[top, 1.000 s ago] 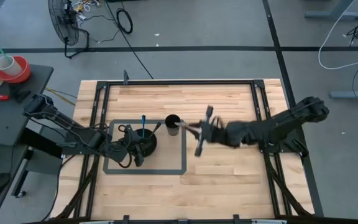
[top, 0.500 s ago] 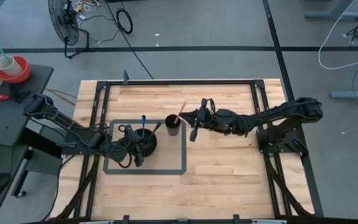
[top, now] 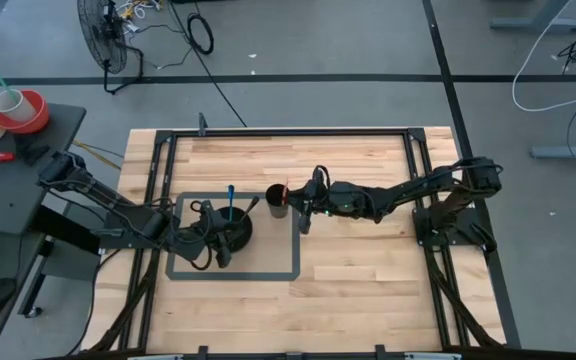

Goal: Pick & Place Utensil
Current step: Put the orange straw into the black cup on the gray placemat, then return to Home Position

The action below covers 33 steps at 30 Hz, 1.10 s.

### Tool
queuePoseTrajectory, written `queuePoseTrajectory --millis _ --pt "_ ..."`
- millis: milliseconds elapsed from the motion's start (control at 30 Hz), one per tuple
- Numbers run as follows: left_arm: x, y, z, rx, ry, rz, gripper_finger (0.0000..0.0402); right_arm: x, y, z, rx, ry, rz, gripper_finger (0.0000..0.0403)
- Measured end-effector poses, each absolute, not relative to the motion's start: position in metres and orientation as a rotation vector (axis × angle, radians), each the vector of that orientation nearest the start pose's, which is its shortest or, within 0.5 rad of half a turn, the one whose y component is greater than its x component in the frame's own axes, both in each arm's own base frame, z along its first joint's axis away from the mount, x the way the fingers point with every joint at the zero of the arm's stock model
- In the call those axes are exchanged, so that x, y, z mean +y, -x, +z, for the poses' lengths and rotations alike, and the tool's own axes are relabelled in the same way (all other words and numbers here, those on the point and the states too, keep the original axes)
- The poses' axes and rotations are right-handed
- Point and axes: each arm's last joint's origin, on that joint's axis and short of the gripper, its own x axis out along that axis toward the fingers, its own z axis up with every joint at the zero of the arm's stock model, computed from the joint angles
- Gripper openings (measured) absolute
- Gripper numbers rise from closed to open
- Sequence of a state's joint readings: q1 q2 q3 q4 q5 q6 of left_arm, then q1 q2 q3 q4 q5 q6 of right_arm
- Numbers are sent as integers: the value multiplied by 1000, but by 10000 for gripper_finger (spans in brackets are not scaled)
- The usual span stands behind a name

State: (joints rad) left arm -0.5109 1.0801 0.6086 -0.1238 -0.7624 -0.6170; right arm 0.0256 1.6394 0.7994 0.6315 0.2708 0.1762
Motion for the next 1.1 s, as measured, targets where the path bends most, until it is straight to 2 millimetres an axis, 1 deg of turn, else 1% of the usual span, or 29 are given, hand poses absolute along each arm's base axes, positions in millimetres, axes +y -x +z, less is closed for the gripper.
queuePoseTrajectory --millis 67,133,267,367,433,500,633,767,833,933,1100 --pt "-87 -197 229 382 247 377 89 -1 -339 206 189 -164 -265 99" --pt "-87 -197 229 382 247 377 89 -2 -336 216 157 -181 -232 133" --pt "-87 -197 229 382 247 377 89 -3 -321 250 58 -171 -163 195" --pt "-87 -197 229 382 247 377 89 -3 -302 282 -16 -73 -157 231" --pt "-87 -197 229 382 247 377 89 -2 -285 302 -52 -3 -174 246" --pt "-87 -197 229 382 247 377 89 -2 -267 318 -65 48 -201 252" --pt "-87 -197 229 382 247 377 89 -1 -231 340 -67 79 -234 247" --pt "-87 -197 229 382 248 377 89 2 -203 347 -10 73 -205 230" --pt "-87 -197 229 382 247 377 89 5 -191 346 -5 63 -187 219" --pt "-87 -197 229 382 248 378 89 8 -176 338 -22 58 -159 200" --pt "-87 -197 229 382 247 378 89 11 -155 309 -62 47 -137 164"
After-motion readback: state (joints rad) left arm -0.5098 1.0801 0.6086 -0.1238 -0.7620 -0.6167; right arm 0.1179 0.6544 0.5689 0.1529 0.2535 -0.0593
